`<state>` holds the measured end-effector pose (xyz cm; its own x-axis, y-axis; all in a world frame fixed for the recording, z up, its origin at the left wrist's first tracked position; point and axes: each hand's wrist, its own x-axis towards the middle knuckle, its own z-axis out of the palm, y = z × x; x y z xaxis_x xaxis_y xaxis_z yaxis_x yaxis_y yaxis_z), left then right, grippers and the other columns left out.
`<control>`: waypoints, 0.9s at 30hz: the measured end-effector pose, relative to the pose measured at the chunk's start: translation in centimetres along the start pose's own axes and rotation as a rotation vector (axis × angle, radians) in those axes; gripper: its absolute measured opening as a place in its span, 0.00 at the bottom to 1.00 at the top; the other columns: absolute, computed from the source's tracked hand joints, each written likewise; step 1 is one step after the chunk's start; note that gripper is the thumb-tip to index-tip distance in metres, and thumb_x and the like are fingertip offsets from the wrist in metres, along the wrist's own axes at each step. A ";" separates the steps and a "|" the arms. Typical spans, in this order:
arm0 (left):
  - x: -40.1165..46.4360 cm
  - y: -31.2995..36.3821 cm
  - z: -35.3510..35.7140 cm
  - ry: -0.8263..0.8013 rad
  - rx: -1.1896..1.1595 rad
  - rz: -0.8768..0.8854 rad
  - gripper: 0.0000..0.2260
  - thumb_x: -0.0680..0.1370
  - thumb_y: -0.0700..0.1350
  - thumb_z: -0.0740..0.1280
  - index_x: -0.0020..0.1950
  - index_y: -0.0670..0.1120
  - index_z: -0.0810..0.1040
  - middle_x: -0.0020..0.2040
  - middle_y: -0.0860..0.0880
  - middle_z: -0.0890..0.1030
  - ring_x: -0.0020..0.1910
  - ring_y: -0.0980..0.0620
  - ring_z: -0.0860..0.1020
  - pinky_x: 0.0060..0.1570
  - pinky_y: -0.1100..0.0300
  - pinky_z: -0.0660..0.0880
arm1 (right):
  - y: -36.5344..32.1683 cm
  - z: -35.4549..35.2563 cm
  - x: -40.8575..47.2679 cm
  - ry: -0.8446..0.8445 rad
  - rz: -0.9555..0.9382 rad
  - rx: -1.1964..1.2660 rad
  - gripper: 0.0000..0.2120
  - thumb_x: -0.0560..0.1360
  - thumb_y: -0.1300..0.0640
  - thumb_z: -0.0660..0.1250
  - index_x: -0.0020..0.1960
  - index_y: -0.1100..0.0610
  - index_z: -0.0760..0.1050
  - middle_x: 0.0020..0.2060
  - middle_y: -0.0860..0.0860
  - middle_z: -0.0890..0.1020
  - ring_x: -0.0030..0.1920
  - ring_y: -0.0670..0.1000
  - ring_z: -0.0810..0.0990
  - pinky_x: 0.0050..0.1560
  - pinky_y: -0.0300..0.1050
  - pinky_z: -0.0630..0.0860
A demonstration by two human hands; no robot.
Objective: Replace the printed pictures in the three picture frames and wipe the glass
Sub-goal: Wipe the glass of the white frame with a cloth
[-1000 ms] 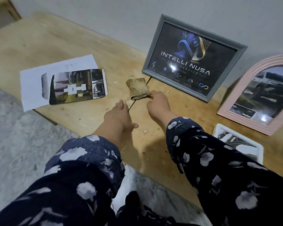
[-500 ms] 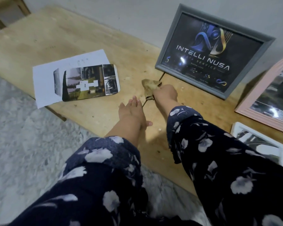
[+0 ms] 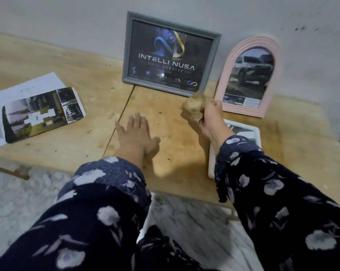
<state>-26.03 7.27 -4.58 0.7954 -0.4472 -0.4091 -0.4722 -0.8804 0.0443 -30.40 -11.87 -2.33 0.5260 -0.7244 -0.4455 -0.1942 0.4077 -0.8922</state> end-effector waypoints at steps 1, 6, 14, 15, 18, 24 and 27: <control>-0.5 1.8 0.4 0.023 -0.021 0.050 0.37 0.79 0.64 0.50 0.79 0.45 0.40 0.79 0.48 0.38 0.78 0.47 0.40 0.73 0.36 0.41 | -0.4 -1.8 -0.1 0.031 -0.008 0.021 0.10 0.72 0.66 0.55 0.45 0.52 0.67 0.40 0.54 0.72 0.42 0.55 0.72 0.42 0.51 0.71; -3.1 8.2 3.1 0.097 -0.082 0.203 0.35 0.79 0.65 0.46 0.80 0.47 0.44 0.79 0.49 0.41 0.78 0.49 0.40 0.73 0.38 0.40 | -2.0 -8.3 -1.9 0.036 0.053 0.158 0.25 0.67 0.63 0.62 0.65 0.61 0.68 0.55 0.63 0.78 0.48 0.62 0.81 0.36 0.52 0.80; -5.7 13.2 7.3 0.125 -0.203 0.427 0.50 0.67 0.78 0.41 0.80 0.49 0.41 0.79 0.53 0.39 0.77 0.56 0.37 0.73 0.39 0.37 | -1.3 -13.9 -3.1 0.172 -0.257 -0.469 0.33 0.71 0.70 0.65 0.70 0.49 0.63 0.58 0.51 0.72 0.41 0.46 0.76 0.32 0.33 0.75; -5.8 13.5 7.6 0.136 -0.196 0.429 0.52 0.64 0.79 0.40 0.79 0.49 0.40 0.79 0.53 0.38 0.77 0.56 0.37 0.73 0.39 0.37 | -1.3 -14.1 -3.0 0.163 -0.338 -0.545 0.29 0.71 0.69 0.65 0.68 0.50 0.67 0.56 0.49 0.73 0.44 0.47 0.76 0.39 0.36 0.76; -5.7 14.0 8.8 0.175 -0.155 0.388 0.53 0.64 0.80 0.40 0.79 0.47 0.38 0.79 0.53 0.37 0.76 0.57 0.34 0.73 0.39 0.36 | -1.5 -13.9 -1.9 0.138 -0.508 -0.753 0.17 0.72 0.67 0.64 0.56 0.51 0.78 0.46 0.46 0.79 0.48 0.50 0.77 0.44 0.38 0.71; -5.3 14.4 9.5 0.273 -0.141 0.348 0.53 0.66 0.80 0.45 0.78 0.47 0.35 0.78 0.54 0.34 0.75 0.56 0.32 0.71 0.37 0.32 | -1.4 -11.7 1.0 0.120 -0.681 -1.020 0.22 0.72 0.70 0.63 0.61 0.53 0.79 0.58 0.53 0.80 0.58 0.55 0.76 0.53 0.43 0.73; -4.9 14.5 9.6 0.292 -0.130 0.344 0.54 0.65 0.80 0.46 0.78 0.47 0.35 0.78 0.53 0.35 0.76 0.55 0.33 0.71 0.36 0.33 | -0.3 -11.0 2.8 -0.011 -0.750 -1.211 0.16 0.76 0.67 0.63 0.62 0.58 0.77 0.62 0.55 0.78 0.61 0.56 0.75 0.56 0.45 0.72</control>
<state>-40.43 -1.83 -10.63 0.6834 -0.7259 -0.0778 -0.6906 -0.6773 0.2537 -37.98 -20.18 -4.14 0.8241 -0.5467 0.1484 -0.4453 -0.7871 -0.4267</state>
